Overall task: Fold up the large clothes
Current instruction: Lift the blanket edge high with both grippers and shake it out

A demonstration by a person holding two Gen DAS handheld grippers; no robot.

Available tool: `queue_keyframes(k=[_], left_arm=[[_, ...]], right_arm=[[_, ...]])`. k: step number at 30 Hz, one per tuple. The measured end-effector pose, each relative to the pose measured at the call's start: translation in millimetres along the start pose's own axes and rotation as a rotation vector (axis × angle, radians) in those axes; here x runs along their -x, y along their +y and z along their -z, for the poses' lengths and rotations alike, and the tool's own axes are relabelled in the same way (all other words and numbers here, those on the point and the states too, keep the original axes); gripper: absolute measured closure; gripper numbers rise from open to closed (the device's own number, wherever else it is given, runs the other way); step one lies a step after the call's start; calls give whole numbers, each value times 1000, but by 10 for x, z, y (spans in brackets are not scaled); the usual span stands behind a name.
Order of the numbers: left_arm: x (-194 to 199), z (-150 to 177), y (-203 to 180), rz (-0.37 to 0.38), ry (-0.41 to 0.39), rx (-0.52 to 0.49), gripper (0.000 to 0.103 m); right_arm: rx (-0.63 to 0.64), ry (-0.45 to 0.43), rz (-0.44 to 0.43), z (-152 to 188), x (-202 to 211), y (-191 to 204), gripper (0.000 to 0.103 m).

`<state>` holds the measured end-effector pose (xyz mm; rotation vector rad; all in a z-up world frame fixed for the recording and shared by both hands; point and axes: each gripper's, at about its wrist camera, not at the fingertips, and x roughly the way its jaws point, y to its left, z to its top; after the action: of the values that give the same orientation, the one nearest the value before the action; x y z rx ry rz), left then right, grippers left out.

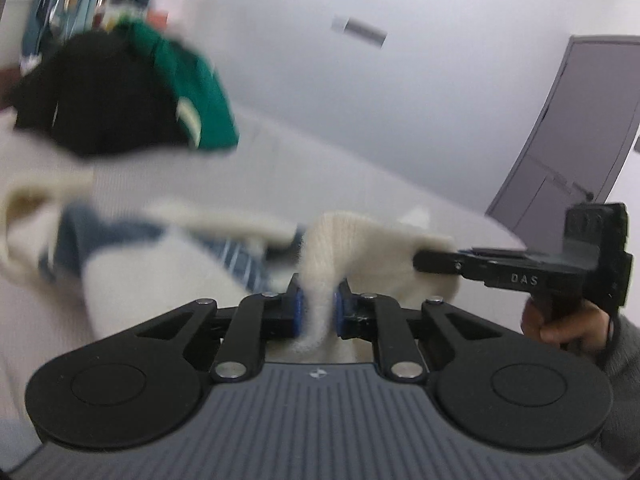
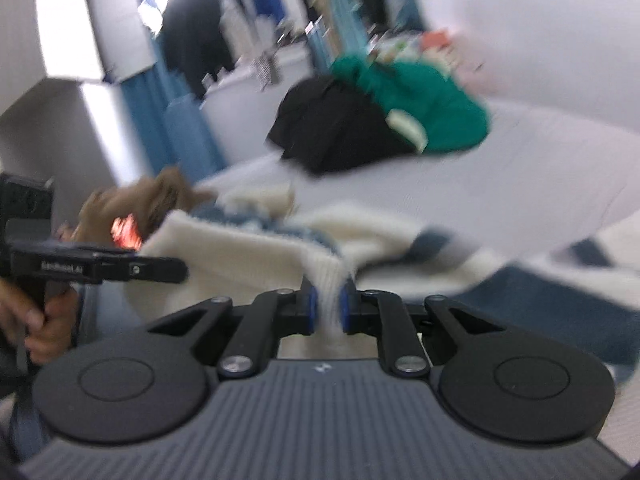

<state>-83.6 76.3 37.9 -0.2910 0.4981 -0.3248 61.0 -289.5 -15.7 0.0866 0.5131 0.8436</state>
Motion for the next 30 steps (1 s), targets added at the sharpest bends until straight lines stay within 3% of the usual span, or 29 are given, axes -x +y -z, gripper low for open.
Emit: queue_keyframes(k=[7, 12, 15, 24, 30], left_arm=[[231, -873, -294, 48, -205, -9, 87], [425, -1475, -489, 79, -285, 4, 87], [624, -1815, -703, 86, -347, -46, 87], [1461, -2896, -1389, 143, -546, -150, 87], [1869, -3454, -1848, 200, -643, -207, 87]], right_arm=[[27, -205, 164, -788, 588, 415, 90], [23, -333, 239, -1322, 934, 679, 91], [47, -413, 276, -1605, 1108, 853, 91], [157, -593, 336, -2606, 1726, 1388, 92], [229, -688, 375, -3163, 2112, 1621, 92]])
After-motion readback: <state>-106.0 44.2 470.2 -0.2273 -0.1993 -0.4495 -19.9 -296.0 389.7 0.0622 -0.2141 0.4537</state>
